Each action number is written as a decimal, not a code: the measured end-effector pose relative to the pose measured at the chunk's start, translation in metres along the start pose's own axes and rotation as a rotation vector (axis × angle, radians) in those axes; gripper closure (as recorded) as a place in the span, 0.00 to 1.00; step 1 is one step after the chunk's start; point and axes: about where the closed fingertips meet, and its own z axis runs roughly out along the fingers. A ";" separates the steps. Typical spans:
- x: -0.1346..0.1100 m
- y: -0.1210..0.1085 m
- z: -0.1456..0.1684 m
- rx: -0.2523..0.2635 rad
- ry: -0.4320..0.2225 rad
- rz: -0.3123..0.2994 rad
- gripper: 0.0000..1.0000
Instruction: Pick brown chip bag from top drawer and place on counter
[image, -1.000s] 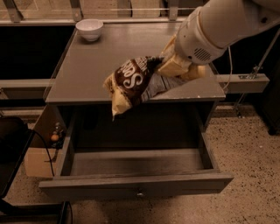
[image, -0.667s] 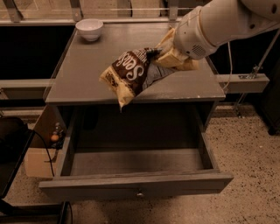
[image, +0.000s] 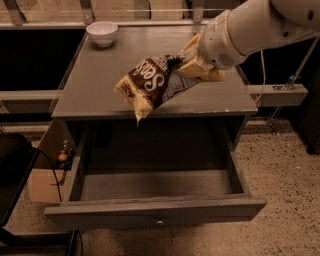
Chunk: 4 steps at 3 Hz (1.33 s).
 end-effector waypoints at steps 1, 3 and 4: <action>0.005 -0.009 0.010 0.017 -0.018 0.021 1.00; 0.007 -0.035 0.037 0.026 -0.032 0.026 1.00; 0.012 -0.053 0.058 0.025 -0.026 0.029 1.00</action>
Offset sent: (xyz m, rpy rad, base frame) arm 0.0599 0.0065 -0.0172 0.0598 -0.0176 -0.0386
